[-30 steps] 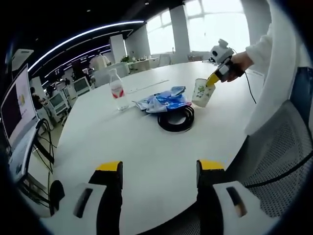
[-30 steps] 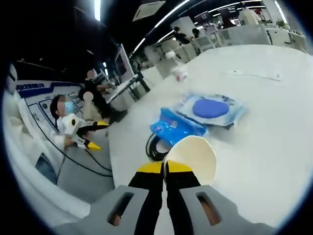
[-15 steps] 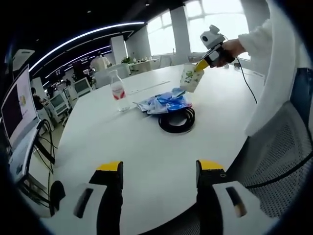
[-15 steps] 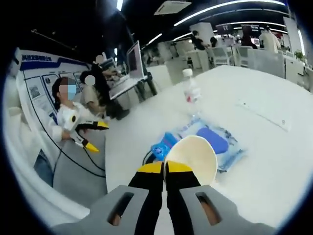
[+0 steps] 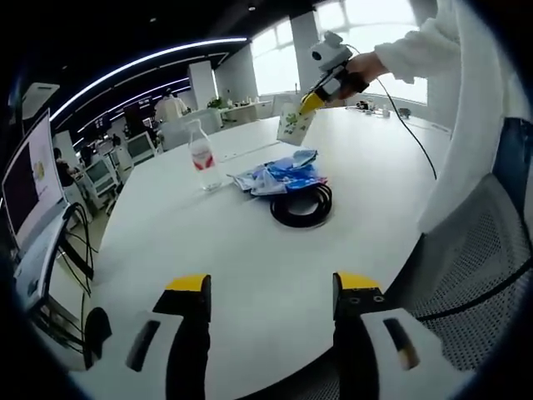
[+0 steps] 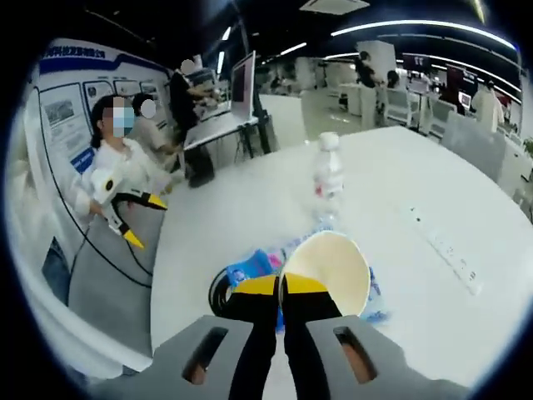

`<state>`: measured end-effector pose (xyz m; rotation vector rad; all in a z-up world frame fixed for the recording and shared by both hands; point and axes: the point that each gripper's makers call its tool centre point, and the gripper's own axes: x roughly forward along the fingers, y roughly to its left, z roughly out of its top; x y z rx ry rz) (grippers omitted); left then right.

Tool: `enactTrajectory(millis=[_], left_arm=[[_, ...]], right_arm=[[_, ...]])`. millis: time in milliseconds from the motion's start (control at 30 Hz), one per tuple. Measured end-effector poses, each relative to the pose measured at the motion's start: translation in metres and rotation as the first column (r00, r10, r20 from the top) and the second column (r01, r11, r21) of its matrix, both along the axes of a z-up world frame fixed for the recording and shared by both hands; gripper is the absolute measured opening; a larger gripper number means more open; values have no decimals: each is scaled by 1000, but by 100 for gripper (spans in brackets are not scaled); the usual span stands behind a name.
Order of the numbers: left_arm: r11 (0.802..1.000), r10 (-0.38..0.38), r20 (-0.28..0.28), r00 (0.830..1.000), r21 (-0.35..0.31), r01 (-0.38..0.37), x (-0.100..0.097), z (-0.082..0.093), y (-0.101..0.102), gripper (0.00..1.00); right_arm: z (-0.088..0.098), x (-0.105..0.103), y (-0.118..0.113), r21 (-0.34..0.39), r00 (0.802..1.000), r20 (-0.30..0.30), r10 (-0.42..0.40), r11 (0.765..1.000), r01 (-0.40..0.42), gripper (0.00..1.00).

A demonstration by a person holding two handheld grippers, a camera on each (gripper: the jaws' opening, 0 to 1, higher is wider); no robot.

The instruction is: Arrange the tabletop items into an orderly group along one side of the table until the central work area is clear of visible clutter.

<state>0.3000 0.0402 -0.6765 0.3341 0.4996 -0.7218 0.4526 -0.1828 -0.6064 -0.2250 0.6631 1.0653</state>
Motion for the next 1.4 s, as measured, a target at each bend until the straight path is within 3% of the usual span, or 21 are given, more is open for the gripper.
enactTrajectory(millis=[267, 833, 1400], left_arm=[[1000, 7, 0, 1000, -1, -7, 1, 1, 1, 59], [1000, 6, -3, 1000, 6, -6, 2, -1, 3, 57], [1000, 22, -10, 1000, 14, -22, 3, -6, 6, 57]], right_arm=[[-9, 18, 13, -48, 999, 6, 47, 998, -47, 0], [-24, 75, 27, -137, 996, 50, 77, 988, -69, 0], [-50, 127, 52, -228, 988, 68, 140, 966, -121, 0]])
